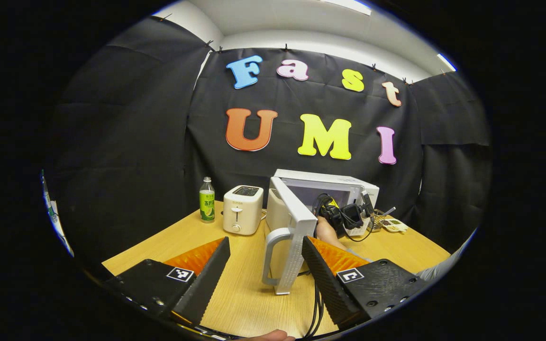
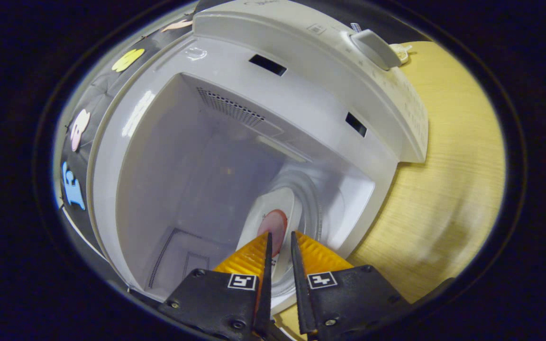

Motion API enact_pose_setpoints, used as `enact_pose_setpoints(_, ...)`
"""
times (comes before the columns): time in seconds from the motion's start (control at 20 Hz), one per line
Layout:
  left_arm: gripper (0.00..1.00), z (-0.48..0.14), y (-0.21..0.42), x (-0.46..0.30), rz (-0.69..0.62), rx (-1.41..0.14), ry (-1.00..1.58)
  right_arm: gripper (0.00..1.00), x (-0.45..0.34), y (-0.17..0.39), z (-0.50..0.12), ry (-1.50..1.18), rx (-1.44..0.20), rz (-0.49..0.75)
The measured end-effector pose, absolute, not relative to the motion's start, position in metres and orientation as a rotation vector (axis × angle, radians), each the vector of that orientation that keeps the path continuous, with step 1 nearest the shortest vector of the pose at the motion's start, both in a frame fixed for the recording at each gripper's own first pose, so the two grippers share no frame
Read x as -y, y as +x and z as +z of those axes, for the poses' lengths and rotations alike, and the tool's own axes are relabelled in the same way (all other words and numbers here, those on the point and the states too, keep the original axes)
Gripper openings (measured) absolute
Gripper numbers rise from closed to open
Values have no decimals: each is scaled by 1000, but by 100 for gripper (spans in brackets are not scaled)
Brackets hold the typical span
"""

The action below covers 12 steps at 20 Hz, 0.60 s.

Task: Open the microwave oven with the left hand, put the food in, and close the microwave oven.

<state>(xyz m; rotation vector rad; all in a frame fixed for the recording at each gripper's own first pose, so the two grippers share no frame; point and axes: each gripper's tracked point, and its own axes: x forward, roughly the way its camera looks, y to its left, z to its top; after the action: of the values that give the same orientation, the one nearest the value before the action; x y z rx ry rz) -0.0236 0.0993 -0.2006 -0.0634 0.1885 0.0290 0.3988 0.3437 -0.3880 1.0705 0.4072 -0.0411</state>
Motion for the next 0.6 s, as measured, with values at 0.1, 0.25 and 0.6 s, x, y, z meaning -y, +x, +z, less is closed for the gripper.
enact_pose_setpoints(0.1, 93, -197, -29, -102, 37, -180, -60, 37, -347, 390, -385, 989, -438, -2)
enact_pose_setpoints(0.25, 94, -192, -39, -110, 56, -166, -57, 58, -345, 371, -373, 897, -437, 66)
enact_pose_setpoints(0.6, 93, -186, -57, -132, 106, -135, -68, 99, -303, 322, -315, 584, -277, 174)
